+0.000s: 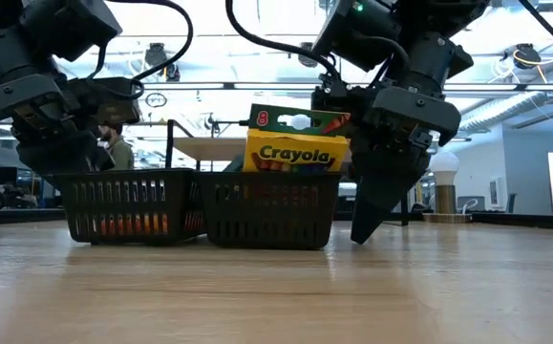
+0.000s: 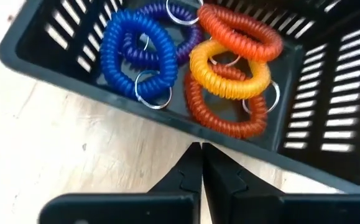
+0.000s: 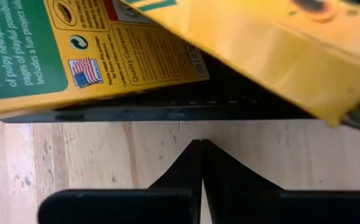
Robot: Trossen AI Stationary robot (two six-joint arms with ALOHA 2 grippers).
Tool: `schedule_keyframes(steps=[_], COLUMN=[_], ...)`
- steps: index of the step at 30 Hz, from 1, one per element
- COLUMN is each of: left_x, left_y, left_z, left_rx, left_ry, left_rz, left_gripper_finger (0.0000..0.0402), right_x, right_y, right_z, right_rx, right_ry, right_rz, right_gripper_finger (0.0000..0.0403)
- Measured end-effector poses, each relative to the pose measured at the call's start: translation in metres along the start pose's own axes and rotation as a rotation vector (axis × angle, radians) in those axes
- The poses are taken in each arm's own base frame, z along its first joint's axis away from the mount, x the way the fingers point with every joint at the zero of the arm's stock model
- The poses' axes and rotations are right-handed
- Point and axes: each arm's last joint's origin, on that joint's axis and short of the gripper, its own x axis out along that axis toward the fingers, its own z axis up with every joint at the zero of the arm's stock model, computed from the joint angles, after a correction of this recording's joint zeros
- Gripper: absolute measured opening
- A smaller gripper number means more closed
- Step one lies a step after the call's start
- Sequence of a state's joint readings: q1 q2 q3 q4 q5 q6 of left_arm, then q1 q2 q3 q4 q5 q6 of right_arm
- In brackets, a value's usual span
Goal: Pick & Place Office Desk Supplies
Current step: Adjust the black bins, then put the left black bin with spring keychains on the shelf
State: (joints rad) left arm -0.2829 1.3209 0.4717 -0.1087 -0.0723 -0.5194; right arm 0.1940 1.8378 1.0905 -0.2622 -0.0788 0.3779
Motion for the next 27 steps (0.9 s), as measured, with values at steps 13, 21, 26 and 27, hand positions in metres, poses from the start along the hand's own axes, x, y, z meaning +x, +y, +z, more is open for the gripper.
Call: schedule_keyframes(steps=[13,21,26,27], left_x=[0.000,-0.002,-0.010,-0.012], left_y=[0.008,0.015,0.006,0.002], left_z=[-0.010,-0.010,0.002,0.007], left_rx=[-0.044,-0.125,-0.178,-0.180], left_ry=[0.151,0.265,0.317,0.319], left_rz=[-0.008,-0.121,-0.252,-0.269], left_gripper_finger=[0.0038,0.0123,0.0178,0.0187], right_x=[-0.016,-0.027,-0.031,-0.031], right_y=[-0.008,-0.018,-0.025,-0.026], right_z=[-0.008,-0.003,-0.001,-0.001], right_rx=[-0.029,0.007,0.006,0.013], right_ry=[0.099,0.058,0.033,0.038], right_rz=[-0.047,-0.119,-0.188,-0.192], right_gripper_finger=[0.0025,0.0089,0.0120,0.0124])
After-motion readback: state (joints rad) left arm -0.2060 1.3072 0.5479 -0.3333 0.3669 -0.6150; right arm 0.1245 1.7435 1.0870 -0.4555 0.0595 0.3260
